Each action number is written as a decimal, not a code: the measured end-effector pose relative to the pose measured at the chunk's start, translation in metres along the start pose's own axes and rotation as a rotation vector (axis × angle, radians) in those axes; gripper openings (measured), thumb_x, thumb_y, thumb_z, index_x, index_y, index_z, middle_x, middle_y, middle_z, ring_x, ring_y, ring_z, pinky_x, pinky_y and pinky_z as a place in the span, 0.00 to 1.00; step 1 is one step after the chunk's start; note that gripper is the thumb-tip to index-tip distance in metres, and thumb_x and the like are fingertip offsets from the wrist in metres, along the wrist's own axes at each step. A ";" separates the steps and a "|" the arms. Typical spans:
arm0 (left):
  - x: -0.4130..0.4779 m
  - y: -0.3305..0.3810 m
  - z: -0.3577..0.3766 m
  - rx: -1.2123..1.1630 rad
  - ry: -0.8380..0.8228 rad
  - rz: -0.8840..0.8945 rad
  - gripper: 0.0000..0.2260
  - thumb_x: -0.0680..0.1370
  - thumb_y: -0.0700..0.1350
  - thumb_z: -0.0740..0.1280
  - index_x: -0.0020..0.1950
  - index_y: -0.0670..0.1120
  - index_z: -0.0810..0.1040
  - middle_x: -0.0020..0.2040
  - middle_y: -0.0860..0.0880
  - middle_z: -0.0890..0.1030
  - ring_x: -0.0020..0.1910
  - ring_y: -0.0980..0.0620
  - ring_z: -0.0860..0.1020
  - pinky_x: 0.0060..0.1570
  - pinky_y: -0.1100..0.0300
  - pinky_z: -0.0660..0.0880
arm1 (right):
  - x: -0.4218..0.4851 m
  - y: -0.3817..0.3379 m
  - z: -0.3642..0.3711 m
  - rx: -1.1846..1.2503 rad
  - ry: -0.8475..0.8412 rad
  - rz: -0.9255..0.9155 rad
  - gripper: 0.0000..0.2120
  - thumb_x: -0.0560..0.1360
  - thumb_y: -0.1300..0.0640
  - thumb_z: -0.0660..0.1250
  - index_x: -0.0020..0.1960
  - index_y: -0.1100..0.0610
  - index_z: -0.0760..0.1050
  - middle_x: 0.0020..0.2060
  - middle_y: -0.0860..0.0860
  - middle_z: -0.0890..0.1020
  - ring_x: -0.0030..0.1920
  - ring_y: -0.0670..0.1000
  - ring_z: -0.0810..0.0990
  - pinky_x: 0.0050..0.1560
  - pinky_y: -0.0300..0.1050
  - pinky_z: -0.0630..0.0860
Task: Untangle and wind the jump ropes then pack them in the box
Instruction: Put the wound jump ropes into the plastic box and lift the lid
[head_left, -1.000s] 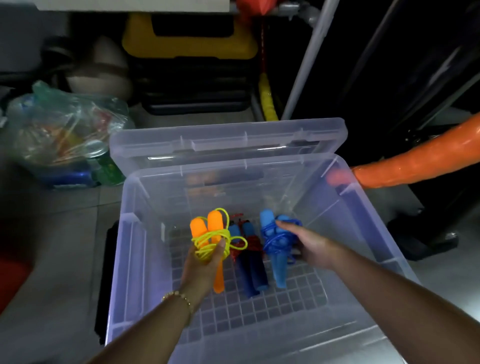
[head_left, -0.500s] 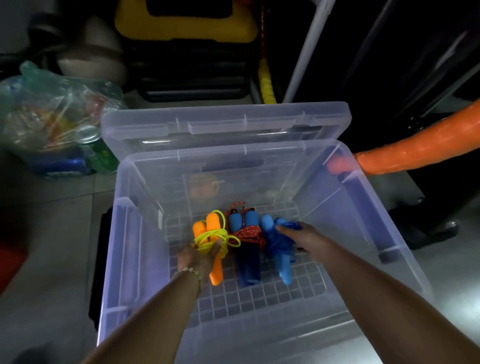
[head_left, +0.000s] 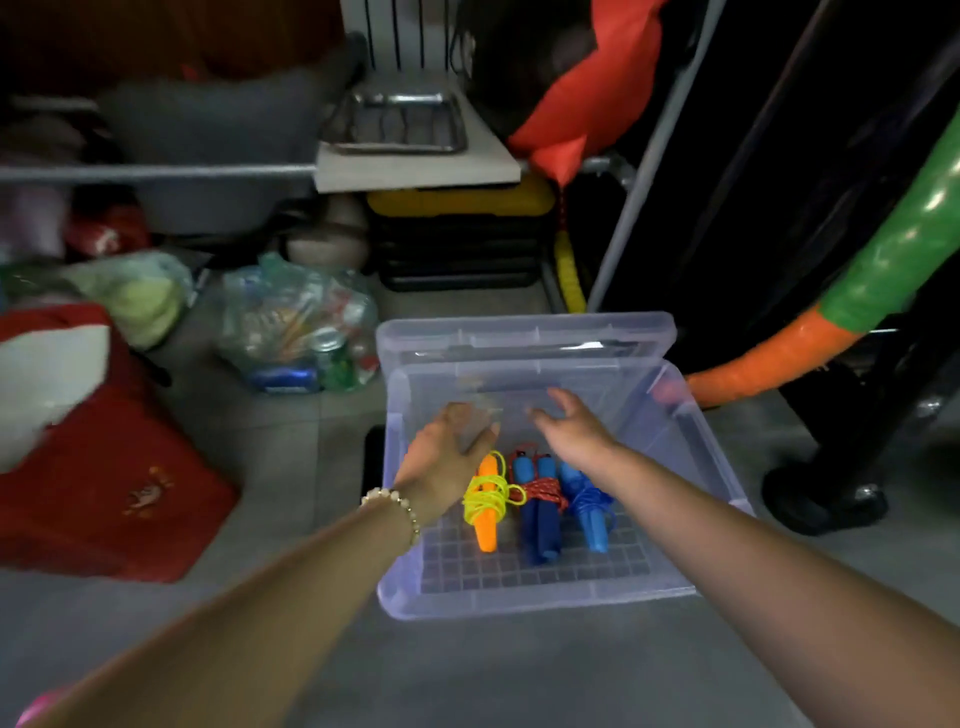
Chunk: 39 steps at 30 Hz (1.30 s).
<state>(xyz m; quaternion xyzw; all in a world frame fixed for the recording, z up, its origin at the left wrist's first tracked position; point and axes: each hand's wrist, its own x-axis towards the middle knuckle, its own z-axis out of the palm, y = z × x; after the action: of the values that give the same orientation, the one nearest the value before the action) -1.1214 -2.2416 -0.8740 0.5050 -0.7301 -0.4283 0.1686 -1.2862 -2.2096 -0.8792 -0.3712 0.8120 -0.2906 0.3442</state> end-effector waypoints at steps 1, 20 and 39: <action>-0.013 0.005 -0.023 0.063 0.017 0.047 0.18 0.78 0.53 0.64 0.65 0.46 0.72 0.62 0.48 0.77 0.61 0.48 0.75 0.57 0.62 0.67 | -0.016 -0.023 0.004 -0.020 -0.012 -0.085 0.27 0.78 0.52 0.64 0.73 0.59 0.61 0.72 0.56 0.65 0.72 0.54 0.64 0.68 0.40 0.59; -0.250 -0.266 -0.202 0.363 0.137 -0.475 0.26 0.77 0.58 0.63 0.71 0.47 0.67 0.68 0.47 0.71 0.67 0.45 0.70 0.62 0.53 0.68 | -0.194 -0.046 0.264 -0.412 -0.546 -0.265 0.36 0.74 0.43 0.66 0.75 0.57 0.55 0.76 0.53 0.56 0.75 0.50 0.56 0.72 0.41 0.54; -0.217 -0.406 -0.141 0.057 0.258 -0.775 0.33 0.68 0.63 0.72 0.61 0.41 0.69 0.54 0.42 0.77 0.52 0.41 0.78 0.46 0.53 0.73 | -0.154 0.032 0.416 -0.152 -0.453 0.078 0.29 0.65 0.44 0.76 0.57 0.61 0.72 0.55 0.56 0.77 0.55 0.55 0.77 0.53 0.44 0.72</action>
<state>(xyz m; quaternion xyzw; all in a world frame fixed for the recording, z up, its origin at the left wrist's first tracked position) -0.6913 -2.1647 -1.0751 0.7968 -0.4701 -0.3730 0.0708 -0.9017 -2.1583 -1.0965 -0.4200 0.7473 -0.1243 0.4998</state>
